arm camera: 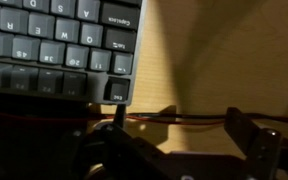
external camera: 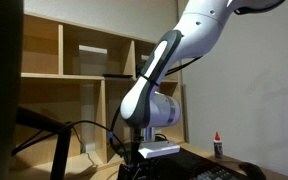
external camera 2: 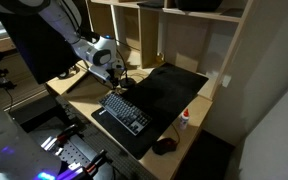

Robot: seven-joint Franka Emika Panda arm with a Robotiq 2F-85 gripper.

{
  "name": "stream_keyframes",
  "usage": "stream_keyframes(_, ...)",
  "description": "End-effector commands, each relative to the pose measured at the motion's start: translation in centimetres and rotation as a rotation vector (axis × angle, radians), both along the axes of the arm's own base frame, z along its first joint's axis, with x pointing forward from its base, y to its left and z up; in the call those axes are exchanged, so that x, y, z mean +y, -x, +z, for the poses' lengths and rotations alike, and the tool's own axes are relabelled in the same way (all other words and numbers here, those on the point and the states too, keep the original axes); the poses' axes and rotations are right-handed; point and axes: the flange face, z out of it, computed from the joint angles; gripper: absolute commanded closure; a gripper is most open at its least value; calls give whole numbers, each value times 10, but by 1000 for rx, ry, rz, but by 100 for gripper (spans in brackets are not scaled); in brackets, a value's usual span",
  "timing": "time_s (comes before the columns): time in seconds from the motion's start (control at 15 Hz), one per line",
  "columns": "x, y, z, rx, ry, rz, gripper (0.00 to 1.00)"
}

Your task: Press the escape key on the keyboard

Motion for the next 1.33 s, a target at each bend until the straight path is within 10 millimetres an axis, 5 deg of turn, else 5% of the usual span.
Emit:
stream_keyframes(0.0,-1,5,1,71,24,-20,0)
stream_keyframes(1.27,-1,3,-1,25,35,-57,0)
